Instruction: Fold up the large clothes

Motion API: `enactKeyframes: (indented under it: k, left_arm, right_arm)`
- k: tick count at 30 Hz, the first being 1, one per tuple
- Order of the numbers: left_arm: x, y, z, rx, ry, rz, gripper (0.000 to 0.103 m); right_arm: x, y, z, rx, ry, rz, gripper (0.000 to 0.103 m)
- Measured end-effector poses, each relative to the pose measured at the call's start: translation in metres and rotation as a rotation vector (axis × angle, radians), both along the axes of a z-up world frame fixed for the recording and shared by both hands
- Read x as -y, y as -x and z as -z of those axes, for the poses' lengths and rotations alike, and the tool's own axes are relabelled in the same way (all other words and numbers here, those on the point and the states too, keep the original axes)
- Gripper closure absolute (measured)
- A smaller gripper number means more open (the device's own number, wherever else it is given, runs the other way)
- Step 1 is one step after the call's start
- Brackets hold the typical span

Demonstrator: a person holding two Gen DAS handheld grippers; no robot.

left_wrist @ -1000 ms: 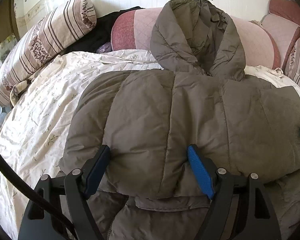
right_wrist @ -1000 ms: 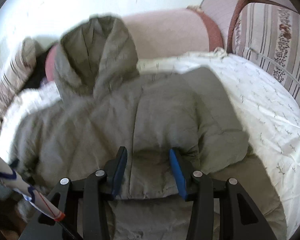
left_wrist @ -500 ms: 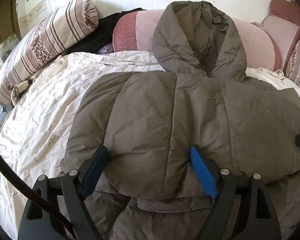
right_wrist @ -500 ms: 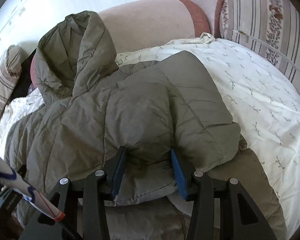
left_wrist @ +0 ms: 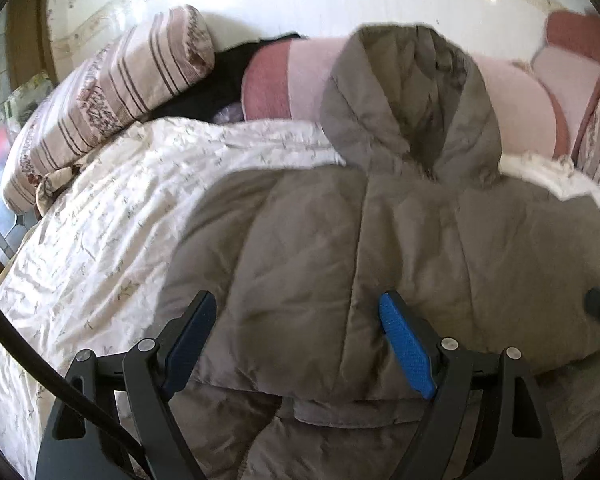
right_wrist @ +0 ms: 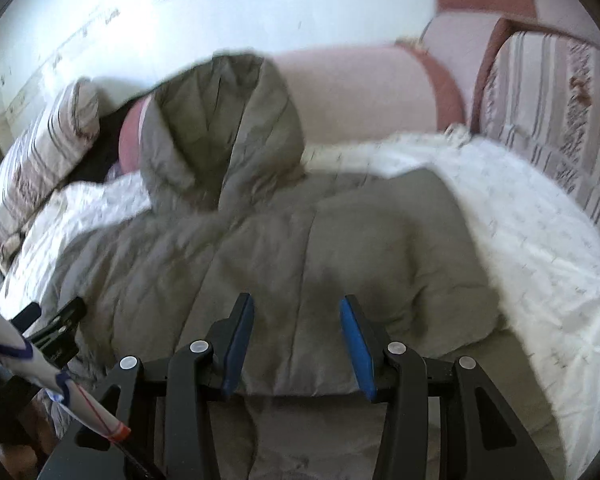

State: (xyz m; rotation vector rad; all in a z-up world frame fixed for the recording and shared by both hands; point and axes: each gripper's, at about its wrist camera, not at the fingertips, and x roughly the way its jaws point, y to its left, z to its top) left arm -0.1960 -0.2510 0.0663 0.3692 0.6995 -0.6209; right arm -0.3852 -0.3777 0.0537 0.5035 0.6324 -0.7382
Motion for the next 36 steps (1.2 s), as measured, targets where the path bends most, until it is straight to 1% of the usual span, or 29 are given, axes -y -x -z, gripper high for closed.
enactKeyframes:
  k: [2, 4, 11, 22, 31, 36]
  left_arm:
    - [0.002, 0.003, 0.001, 0.007, -0.013, 0.009, 0.020]
    - [0.003, 0.005, 0.001, 0.021, -0.017, 0.014, 0.020]
    - [0.000, 0.006, -0.005, 0.025, 0.012, 0.010, 0.020]
    - [-0.001, 0.013, -0.016, 0.078, 0.050, 0.009, 0.020]
    - [0.002, 0.017, -0.019, 0.099, 0.044, 0.020, 0.020]
    - [0.003, 0.017, -0.019, 0.095, 0.044, 0.023, 0.020]
  right_arm:
    - [0.003, -0.006, 0.016, -0.048, -0.065, -0.015, 0.054]
    - [0.006, -0.009, 0.024, -0.072, -0.083, -0.013, 0.053]
    - [0.001, -0.006, 0.024, -0.087, -0.056, -0.018, 0.051]
    - [0.001, -0.006, 0.023, -0.093, -0.050, -0.023, 0.048]
    - [0.000, -0.006, 0.022, -0.091, -0.045, -0.021, 0.047]
    - [-0.001, -0.003, 0.019, -0.075, -0.047, -0.019, 0.046]
